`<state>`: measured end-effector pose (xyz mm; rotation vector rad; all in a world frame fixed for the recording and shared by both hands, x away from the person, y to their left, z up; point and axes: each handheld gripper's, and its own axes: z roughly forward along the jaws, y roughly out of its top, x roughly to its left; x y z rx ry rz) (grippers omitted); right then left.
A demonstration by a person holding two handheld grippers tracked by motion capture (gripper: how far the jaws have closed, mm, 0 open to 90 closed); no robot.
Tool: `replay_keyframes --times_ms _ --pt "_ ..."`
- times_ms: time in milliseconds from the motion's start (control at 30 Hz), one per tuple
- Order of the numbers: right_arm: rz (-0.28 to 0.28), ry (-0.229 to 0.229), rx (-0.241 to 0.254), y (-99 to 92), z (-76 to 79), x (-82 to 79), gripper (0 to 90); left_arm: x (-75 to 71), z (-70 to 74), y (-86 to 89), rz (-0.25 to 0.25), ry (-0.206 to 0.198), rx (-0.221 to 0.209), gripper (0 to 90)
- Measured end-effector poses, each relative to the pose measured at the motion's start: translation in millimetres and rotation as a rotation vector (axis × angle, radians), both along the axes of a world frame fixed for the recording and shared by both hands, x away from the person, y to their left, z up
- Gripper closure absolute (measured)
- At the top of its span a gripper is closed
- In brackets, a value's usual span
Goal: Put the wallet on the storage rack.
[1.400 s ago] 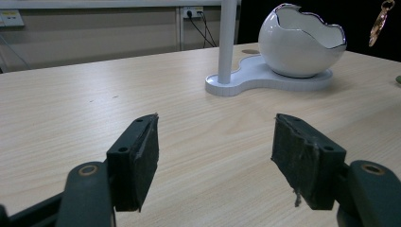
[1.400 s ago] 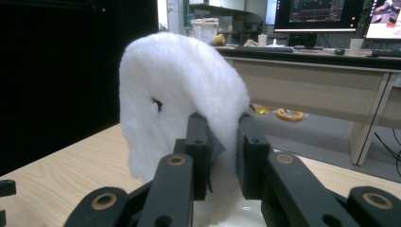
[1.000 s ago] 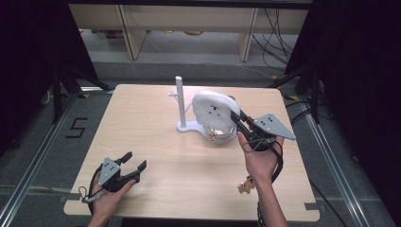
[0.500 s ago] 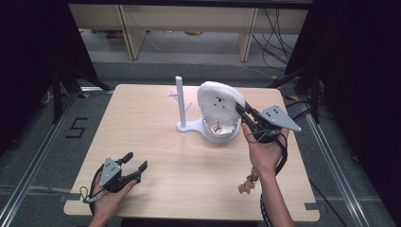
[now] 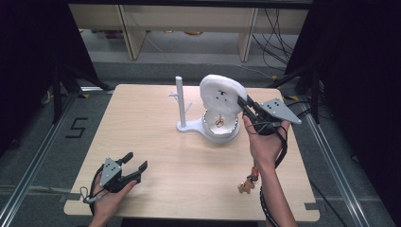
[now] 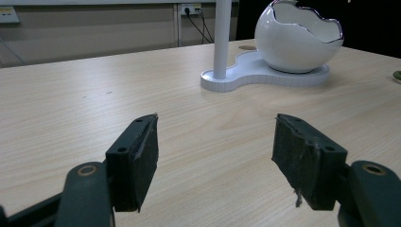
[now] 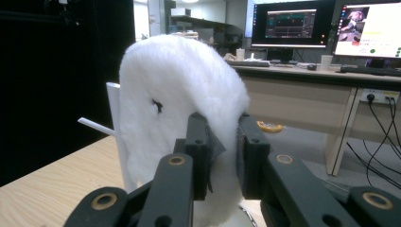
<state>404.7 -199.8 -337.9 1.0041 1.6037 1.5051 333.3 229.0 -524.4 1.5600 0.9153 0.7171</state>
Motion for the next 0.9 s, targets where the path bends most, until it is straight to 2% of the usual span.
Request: replay_keyframes --times_ms 200,233,300,333,367,433,467,500,767,833,900 --pt "-0.022 0.021 0.007 -1.2 -0.3 7.1 78.7 -1.7 0.9 -0.1 0.009 0.015 0.013 31.4" --pt "-0.017 0.005 -0.007 -2.6 -0.2 9.3 78.6 -1.7 0.9 -0.1 0.009 0.015 0.013 31.5" --pt "-0.013 0.004 0.003 -2.3 -0.5 11.2 78.7 -1.6 0.9 -0.1 0.009 0.016 0.013 31.4" --pt "-0.023 0.023 0.010 -2.4 -0.6 11.0 78.7 -1.6 0.9 -0.1 0.008 0.016 0.013 31.4" --pt "-0.027 0.002 -0.006 -3.8 -1.1 14.3 78.7 -1.7 0.9 -0.1 0.008 0.015 0.012 31.5" --pt "-0.023 0.024 0.006 -3.8 -2.1 16.0 78.6 -1.7 0.9 0.0 0.008 0.015 0.014 31.4" --pt "-0.029 0.019 -0.006 -4.9 -2.7 17.4 78.7 -1.7 0.9 -0.1 0.008 0.015 0.014 31.4" --pt "-0.030 0.029 0.006 -4.0 -3.8 17.9 78.7 -1.8 0.9 -0.1 0.008 0.016 0.013 31.5" --pt "-0.040 0.058 0.000 -6.1 -14.1 27.2 78.6 -1.6 0.9 -0.1 0.007 0.015 0.015 31.5" --pt "-0.046 0.086 0.006 -6.4 -18.2 29.4 78.6 -1.7 0.9 -0.1 0.008 0.016 0.015 31.5" --pt "-0.034 0.078 0.000 -7.2 -20.0 32.0 78.6 -1.8 0.9 -0.1 0.008 0.016 0.016 31.5"
